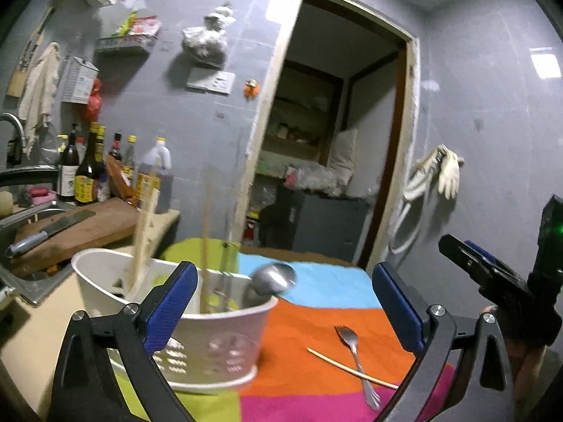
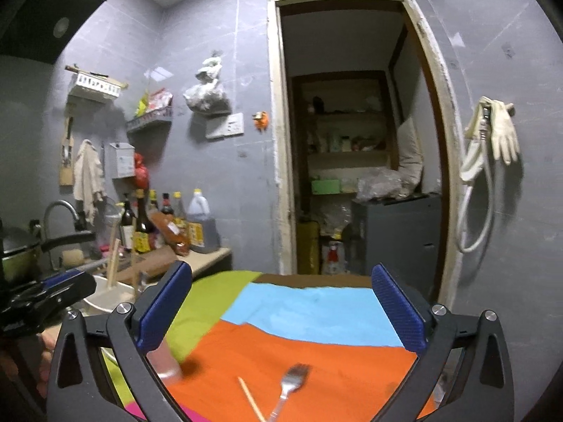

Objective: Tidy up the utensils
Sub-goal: 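Move both tools back toward the fork and chopstick on the cloth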

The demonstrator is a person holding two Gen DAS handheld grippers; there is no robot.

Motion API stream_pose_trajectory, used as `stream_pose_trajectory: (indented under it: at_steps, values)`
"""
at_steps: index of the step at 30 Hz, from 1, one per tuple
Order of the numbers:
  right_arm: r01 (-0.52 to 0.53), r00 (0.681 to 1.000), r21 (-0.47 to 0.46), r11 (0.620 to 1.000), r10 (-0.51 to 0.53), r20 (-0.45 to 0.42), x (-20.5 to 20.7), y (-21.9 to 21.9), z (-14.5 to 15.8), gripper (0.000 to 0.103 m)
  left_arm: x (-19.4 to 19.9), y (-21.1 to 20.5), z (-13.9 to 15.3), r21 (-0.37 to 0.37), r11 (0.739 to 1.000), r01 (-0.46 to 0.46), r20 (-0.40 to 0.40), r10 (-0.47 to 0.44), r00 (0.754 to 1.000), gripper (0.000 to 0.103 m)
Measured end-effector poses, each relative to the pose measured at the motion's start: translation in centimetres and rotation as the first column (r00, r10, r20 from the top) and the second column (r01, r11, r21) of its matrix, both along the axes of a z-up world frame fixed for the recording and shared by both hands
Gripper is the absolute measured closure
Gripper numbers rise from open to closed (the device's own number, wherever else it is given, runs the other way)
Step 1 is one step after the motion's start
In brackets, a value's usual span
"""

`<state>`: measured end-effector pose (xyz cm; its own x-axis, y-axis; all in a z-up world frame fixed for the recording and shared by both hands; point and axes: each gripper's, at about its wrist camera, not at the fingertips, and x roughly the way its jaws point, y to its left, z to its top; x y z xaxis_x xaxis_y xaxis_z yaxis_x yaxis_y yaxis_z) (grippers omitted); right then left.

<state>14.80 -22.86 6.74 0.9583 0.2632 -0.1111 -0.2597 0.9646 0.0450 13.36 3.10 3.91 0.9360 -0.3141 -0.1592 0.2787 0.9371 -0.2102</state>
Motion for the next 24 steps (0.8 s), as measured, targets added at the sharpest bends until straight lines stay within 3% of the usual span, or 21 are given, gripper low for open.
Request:
stream_pose_trajectory:
  at_steps: [12, 18, 22, 24]
  values:
    - [0.044, 0.993, -0.08, 0.996, -0.053, -0.106, 0.1, -3.3, -3.0, 0.0, 1.4, -4.9, -3.1, 0.073, 0.994, 0.076, -0.184, -0.061, 0.981, 0.006]
    - [0.053, 0.981, -0.094, 0.994, -0.069, -0.183, 0.7, -4.7, -4.7, 0.0, 2.6, -6.1, -4.4, 0.077, 0.991, 0.105, -0.286, -0.079, 0.955, 0.006]
    - [0.033, 0.965, -0.095, 0.995, -0.057, -0.257, 1.4, -5.1, -5.8, 0.001, 2.9, -6.5, -5.1, 0.102, 0.991, 0.091, -0.319, -0.054, 0.946, 0.006]
    - [0.006, 0.954, -0.108, 0.994, -0.038, -0.299, 1.7, -4.9, -6.5, 0.006, 3.2, -6.6, -5.5, 0.129, 0.989, 0.075, -0.341, -0.027, 0.94, 0.006]
